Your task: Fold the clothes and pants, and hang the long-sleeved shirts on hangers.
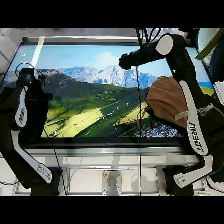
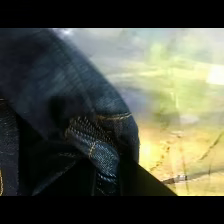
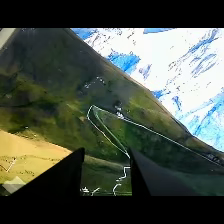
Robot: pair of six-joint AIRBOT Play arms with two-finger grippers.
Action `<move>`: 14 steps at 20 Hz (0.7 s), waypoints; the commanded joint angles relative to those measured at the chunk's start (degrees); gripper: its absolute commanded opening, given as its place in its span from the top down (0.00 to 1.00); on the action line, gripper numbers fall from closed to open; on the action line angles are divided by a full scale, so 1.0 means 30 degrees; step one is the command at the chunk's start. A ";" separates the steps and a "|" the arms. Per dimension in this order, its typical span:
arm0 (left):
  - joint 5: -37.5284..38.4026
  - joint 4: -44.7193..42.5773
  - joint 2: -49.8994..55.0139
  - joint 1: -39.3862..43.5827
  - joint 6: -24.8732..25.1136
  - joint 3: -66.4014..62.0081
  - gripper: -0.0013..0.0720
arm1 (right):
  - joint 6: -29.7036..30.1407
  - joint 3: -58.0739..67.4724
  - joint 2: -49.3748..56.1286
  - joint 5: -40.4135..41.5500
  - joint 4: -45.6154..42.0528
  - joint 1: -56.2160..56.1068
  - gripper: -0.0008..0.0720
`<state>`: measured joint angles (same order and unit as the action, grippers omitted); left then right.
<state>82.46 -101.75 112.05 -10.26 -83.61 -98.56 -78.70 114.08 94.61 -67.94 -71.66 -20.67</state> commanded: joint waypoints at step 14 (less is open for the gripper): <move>-0.8357 1.2473 -0.4852 1.1307 0.0678 -0.0029 0.93 | 0.0146 0.1107 -0.3614 -1.0025 -0.4677 0.3810 0.89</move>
<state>69.14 -68.88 96.36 14.24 -82.00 -98.63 -78.24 117.38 85.27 -93.38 -85.06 -12.43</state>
